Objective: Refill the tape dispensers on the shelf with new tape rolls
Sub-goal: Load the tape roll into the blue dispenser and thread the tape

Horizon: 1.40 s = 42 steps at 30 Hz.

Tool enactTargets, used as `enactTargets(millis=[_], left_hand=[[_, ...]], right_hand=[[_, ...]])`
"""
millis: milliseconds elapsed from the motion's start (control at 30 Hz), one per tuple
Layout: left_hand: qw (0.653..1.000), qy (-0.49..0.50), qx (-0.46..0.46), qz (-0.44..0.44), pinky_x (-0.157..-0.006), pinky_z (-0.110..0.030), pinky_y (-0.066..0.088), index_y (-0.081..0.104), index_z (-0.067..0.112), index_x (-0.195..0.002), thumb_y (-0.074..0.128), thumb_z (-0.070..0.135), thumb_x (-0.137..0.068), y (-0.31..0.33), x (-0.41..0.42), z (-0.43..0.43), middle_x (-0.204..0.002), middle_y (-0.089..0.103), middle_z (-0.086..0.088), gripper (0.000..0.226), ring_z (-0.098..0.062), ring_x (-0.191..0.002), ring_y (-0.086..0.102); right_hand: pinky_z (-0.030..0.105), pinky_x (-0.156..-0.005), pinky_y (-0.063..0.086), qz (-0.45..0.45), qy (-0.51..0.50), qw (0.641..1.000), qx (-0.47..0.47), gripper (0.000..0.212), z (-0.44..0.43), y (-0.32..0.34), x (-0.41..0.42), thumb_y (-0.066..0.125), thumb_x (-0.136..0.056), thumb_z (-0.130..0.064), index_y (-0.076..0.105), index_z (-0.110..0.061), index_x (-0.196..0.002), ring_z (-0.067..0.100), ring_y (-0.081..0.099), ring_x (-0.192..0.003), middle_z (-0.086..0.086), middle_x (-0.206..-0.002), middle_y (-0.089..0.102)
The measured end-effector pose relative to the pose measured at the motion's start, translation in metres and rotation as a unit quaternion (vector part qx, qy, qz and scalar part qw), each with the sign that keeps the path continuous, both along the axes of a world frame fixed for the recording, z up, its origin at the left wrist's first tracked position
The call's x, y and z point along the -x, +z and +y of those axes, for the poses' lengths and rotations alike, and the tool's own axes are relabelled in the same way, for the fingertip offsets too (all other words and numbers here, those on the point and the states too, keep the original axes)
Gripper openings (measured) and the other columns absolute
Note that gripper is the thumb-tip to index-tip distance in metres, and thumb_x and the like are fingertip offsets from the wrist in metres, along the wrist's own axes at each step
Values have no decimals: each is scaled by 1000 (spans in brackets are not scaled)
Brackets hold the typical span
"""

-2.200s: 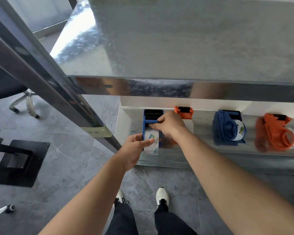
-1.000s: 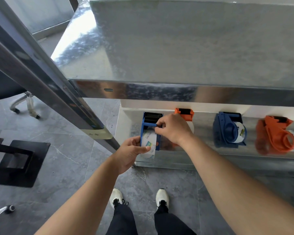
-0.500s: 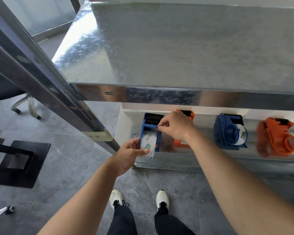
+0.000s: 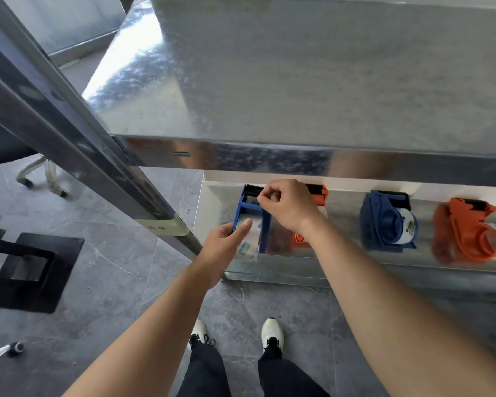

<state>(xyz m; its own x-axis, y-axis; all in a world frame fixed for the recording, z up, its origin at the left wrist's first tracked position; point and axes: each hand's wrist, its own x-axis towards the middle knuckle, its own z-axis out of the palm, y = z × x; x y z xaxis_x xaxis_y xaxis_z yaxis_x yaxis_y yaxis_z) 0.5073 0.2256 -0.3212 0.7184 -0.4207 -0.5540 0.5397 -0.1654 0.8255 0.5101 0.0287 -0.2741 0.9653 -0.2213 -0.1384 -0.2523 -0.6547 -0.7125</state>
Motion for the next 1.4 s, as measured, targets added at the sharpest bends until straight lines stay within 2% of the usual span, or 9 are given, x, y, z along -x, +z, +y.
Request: enactTargets(millis=[100, 167, 300, 500, 667, 833, 1100, 1200, 1400], left_hand=[[1000, 10, -4, -20, -92, -55, 52, 65, -9, -117, 83, 76, -72, -4, -1, -1, -102, 69, -21, 98, -33, -93, 62], [1000, 3, 0, -18, -98, -58, 55, 71, -5, -115, 80, 50, -90, 6, 1, -4, -107, 74, -28, 62, -33, -94, 68], [1000, -3, -9, -10, -75, -27, 57, 73, 3, -113, 70, 19, -101, 2, 1, -1, -97, 78, -11, 20, -18, -87, 73], [997, 53, -39, -29, -82, -46, 49, 67, -8, -105, 74, 93, -61, -3, 2, -2, -95, 65, -10, 111, -29, -84, 59], [998, 45, -5, -32, -92, -68, 56, 64, -12, -114, 80, 85, -60, -2, 6, 2, -97, 66, -13, 112, -33, -87, 63], [999, 37, -20, -31, -111, -59, 51, 76, 10, -108, 69, 33, -103, 8, 12, 4, -116, 77, -22, 25, -44, -117, 70], [996, 76, -17, -47, -79, -43, 47, 72, 1, -101, 71, 96, -57, -1, 11, 4, -94, 62, -7, 104, -26, -83, 56], [996, 76, -1, -51, -82, -45, 49, 68, -9, -108, 77, 81, -71, 3, 14, 5, -94, 66, -15, 97, -29, -87, 59], [1000, 13, 10, -13, -101, -46, 56, 71, 6, -118, 64, 17, -105, 8, 10, 12, -109, 79, -12, 18, -28, -103, 73]], right_hand=[[31, -58, 45, -12, -19, 999, 26, 16, 9, -5, -2, 64, -98, -28, 65, -22, -83, 7, 51, -57, -7, -61, 57], [28, -58, 40, -33, -40, 998, 38, 17, 13, -6, -3, 60, -101, -27, 62, -19, -86, 6, 49, -60, -10, -68, 54], [31, -72, 48, -67, -38, 994, 79, 14, 19, -7, -5, 58, -102, -25, 60, -17, -91, 15, 55, -81, -1, -92, 59], [33, -93, 42, -72, -47, 988, 125, 16, 26, -9, -8, 64, -100, -31, 69, -16, -102, 27, 51, -110, 9, -121, 55], [24, -78, 39, -60, -61, 993, 83, 17, 32, -6, -9, 59, -104, -28, 66, -12, -107, 21, 57, -104, 7, -131, 51], [17, -55, 36, -57, -62, 993, 82, 18, 35, -7, -8, 53, -107, -29, 63, -15, -110, 14, 55, -82, 5, -130, 51], [36, -73, 55, -57, -16, 995, 74, 12, 28, -4, -13, 55, -106, -29, 61, -18, -106, 21, 61, -91, 4, -125, 52], [38, -70, 55, -51, -35, 993, 105, 12, 25, -7, -15, 55, -105, -30, 61, -20, -105, 23, 62, -89, 4, -125, 54], [23, -53, 31, -84, -92, 982, 142, 14, 20, -11, -19, 48, -108, -27, 59, -20, -102, 17, 54, -82, 0, -112, 64]])
